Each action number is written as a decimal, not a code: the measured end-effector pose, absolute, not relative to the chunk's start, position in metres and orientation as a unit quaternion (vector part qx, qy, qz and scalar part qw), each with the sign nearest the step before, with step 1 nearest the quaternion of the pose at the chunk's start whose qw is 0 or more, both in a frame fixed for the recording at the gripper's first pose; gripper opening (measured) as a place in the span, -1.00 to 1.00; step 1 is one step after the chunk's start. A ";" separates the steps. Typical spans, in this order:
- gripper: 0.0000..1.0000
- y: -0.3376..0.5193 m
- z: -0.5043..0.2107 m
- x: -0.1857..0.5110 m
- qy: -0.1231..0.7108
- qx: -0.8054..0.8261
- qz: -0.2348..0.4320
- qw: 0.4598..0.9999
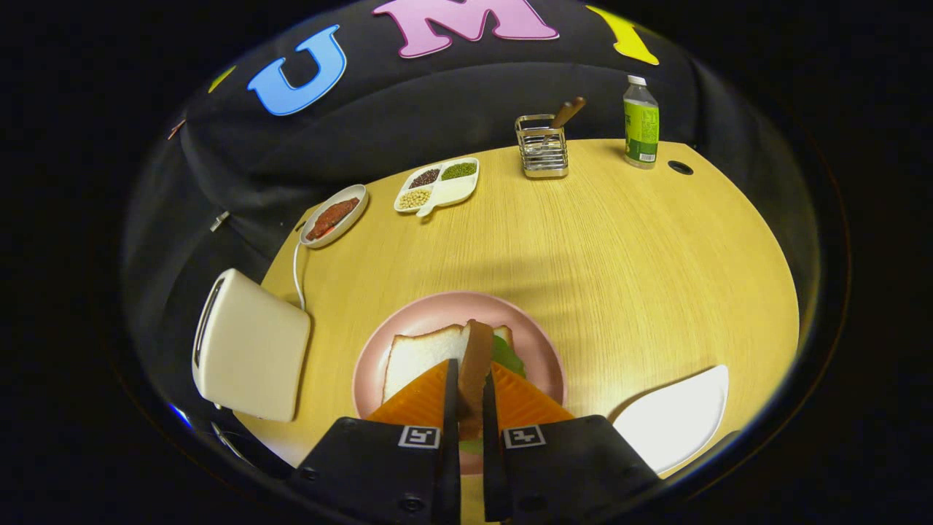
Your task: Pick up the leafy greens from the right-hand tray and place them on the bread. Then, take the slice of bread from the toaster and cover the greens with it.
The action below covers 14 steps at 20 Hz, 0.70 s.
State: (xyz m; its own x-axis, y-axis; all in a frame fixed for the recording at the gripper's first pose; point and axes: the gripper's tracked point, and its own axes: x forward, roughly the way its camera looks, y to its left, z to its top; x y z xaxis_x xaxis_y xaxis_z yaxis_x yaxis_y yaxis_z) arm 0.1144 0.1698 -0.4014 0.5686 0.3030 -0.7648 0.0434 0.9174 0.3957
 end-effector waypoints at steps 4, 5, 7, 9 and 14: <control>-0.50 0.164 -0.415 0.112 0.470 0.164 0.065 0.865; -0.50 0.159 -0.419 0.113 0.470 0.150 0.056 0.868; -0.24 0.157 -0.421 0.111 0.472 0.132 0.056 0.870; -0.09 0.149 -0.425 0.108 0.477 0.110 0.041 0.871; 0.68 0.130 -0.417 0.100 0.480 0.036 0.020 0.876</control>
State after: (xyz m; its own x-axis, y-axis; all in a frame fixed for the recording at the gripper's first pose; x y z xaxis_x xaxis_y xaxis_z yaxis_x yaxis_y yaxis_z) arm 0.0997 0.1302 -0.4169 0.5386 0.0692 -0.8397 -0.0005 0.9966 0.0819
